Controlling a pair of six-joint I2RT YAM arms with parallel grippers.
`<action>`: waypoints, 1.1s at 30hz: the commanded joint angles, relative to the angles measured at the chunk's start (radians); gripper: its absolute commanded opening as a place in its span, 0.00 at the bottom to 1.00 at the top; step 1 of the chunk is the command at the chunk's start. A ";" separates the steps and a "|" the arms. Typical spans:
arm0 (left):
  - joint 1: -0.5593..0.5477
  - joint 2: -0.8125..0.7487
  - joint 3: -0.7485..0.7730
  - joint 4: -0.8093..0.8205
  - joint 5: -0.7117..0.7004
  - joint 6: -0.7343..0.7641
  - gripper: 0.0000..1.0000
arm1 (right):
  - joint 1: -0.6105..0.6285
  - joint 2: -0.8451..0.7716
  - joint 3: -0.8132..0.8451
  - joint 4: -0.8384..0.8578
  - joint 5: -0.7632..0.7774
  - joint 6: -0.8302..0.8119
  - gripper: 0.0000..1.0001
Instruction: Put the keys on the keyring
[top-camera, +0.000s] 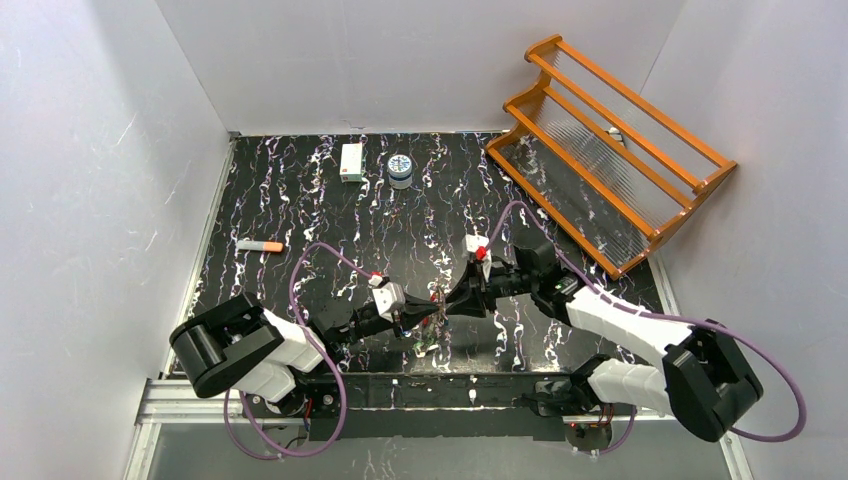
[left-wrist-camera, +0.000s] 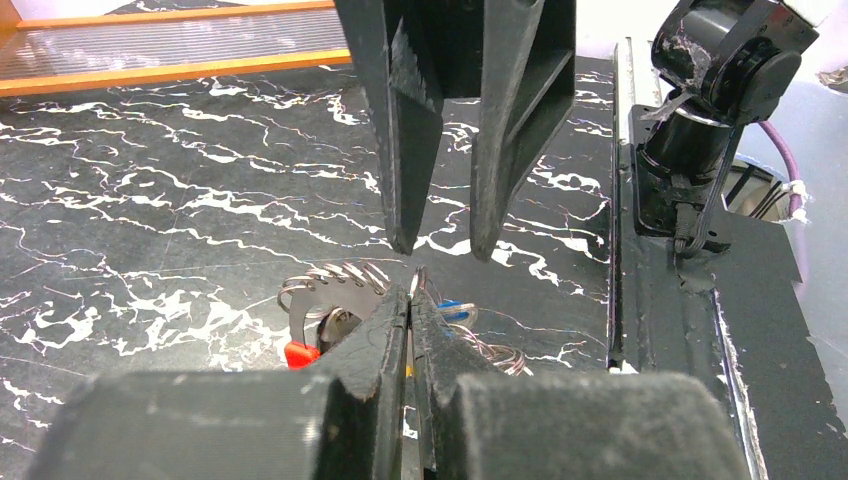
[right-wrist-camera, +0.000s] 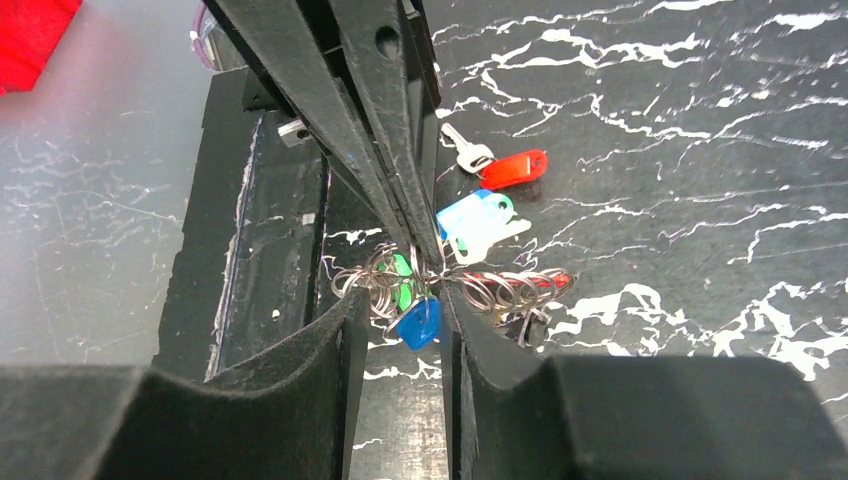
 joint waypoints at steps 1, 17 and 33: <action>-0.004 -0.023 0.009 0.198 0.004 0.006 0.00 | 0.008 -0.054 -0.035 0.117 -0.010 -0.009 0.40; -0.003 -0.036 0.006 0.198 0.006 0.001 0.00 | 0.037 0.040 -0.006 0.162 -0.028 -0.020 0.34; -0.004 -0.077 -0.011 0.163 0.026 0.057 0.23 | 0.046 0.040 0.074 -0.084 0.075 -0.133 0.01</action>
